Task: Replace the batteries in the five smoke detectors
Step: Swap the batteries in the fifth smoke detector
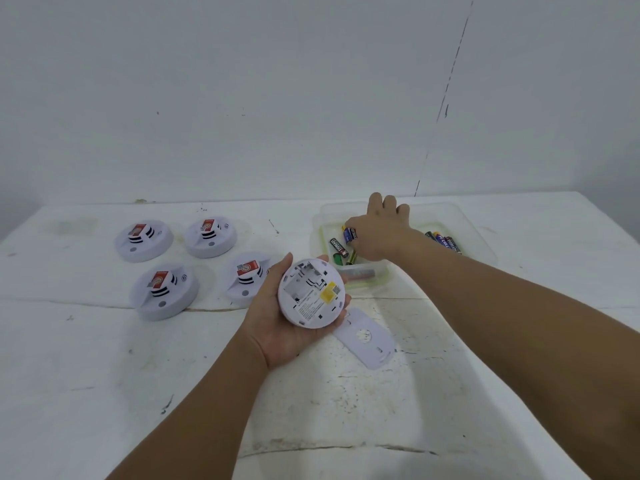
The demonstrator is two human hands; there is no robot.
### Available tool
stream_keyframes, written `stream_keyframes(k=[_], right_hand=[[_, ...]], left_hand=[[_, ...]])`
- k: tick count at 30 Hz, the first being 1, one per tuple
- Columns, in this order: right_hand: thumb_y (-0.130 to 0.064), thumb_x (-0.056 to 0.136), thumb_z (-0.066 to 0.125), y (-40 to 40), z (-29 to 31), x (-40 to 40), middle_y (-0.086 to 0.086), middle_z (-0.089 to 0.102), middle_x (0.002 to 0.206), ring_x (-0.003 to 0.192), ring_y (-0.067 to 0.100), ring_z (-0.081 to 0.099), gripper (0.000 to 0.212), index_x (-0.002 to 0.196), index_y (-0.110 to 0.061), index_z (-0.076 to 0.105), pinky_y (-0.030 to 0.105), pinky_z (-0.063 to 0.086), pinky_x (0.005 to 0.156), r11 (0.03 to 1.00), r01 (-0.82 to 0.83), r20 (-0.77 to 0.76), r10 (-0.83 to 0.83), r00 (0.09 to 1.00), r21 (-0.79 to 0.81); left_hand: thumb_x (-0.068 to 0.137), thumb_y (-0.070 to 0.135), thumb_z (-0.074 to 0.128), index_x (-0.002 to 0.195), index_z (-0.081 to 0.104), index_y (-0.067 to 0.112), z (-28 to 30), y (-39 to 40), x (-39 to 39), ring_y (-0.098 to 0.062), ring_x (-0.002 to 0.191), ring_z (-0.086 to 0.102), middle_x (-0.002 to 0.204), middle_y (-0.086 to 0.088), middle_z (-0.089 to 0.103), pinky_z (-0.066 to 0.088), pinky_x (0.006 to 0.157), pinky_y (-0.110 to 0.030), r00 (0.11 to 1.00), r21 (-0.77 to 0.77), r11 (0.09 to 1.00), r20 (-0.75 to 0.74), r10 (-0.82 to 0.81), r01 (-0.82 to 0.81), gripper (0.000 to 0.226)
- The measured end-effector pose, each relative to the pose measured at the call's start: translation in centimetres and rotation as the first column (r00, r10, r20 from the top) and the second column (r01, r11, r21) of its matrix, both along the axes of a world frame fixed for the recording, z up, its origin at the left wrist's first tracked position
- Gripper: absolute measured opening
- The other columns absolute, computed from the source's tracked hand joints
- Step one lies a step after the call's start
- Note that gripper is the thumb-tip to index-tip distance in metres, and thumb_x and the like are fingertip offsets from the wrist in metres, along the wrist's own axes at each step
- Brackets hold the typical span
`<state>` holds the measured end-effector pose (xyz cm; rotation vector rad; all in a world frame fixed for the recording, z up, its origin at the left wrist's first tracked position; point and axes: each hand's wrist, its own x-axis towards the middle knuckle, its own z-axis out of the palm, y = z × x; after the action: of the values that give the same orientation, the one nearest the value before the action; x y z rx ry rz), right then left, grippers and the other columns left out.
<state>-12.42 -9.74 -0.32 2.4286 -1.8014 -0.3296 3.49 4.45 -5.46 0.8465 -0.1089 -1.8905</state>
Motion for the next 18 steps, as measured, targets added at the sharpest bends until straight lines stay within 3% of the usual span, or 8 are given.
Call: stream_keyframes(k=[4,6,12,15,18], right_hand=[[-0.019,0.088,0.056,0.0,0.1,0.2,0.014,0.03,0.135,0.114,0.033,0.032,0.016,0.103,-0.02,0.059,0.042,0.024,0.087,1.0,-0.004,-0.093,0.006,0.996,0.019],[-0.018,0.088,0.056,-0.1,0.0,0.3,0.013,0.031,0.133,0.109,0.032,0.031,0.012,0.099,-0.02,0.055,0.042,0.024,0.086,1.0,-0.015,-0.1,0.014,0.995,-0.006],[-0.034,0.093,0.067,-1.4,-0.7,-0.1,0.011,0.036,0.127,0.104,0.03,0.032,0.032,0.119,-0.021,0.055,0.042,0.024,0.085,0.986,-0.107,-0.086,0.097,0.992,-0.129],[-0.045,0.09,0.072,-1.2,-0.4,-0.2,0.009,0.039,0.124,0.106,0.029,0.036,0.046,0.121,-0.017,0.053,0.041,0.025,0.085,0.976,-0.1,-0.002,0.102,0.995,-0.193],[-0.038,0.086,0.073,-0.1,0.4,-0.3,0.006,0.043,0.119,0.102,0.027,0.038,0.048,0.122,-0.017,0.049,0.04,0.027,0.084,0.963,-0.041,0.218,0.101,0.971,-0.265]], left_hand=[[0.09,0.058,0.065,0.135,0.07,0.022,-0.2,-0.1,0.1,-0.042,0.127,0.054,0.139,-0.019,0.063,0.048,0.104,-0.05,1.0,-0.007,1.0,-0.013,-0.004,0.004,0.058],[0.09,0.058,0.065,0.135,0.07,0.022,-0.2,-0.1,0.1,-0.042,0.126,0.054,0.137,-0.02,0.064,0.048,0.104,-0.05,1.0,-0.014,1.0,-0.011,-0.007,0.007,0.058],[0.089,0.059,0.065,0.134,0.07,0.023,-0.4,-0.3,0.2,-0.042,0.127,0.053,0.139,-0.019,0.063,0.049,0.101,-0.05,1.0,-0.027,0.999,-0.003,-0.029,0.029,0.058],[0.09,0.059,0.064,0.134,0.07,0.022,-0.6,-0.4,0.3,-0.042,0.127,0.053,0.139,-0.019,0.062,0.048,0.103,-0.05,0.999,-0.033,0.999,-0.007,-0.031,0.031,0.058],[0.091,0.059,0.063,0.133,0.071,0.022,-0.7,-0.4,0.4,-0.042,0.126,0.053,0.136,-0.02,0.064,0.046,0.106,-0.05,0.999,-0.032,0.999,-0.011,-0.034,0.033,0.057]])
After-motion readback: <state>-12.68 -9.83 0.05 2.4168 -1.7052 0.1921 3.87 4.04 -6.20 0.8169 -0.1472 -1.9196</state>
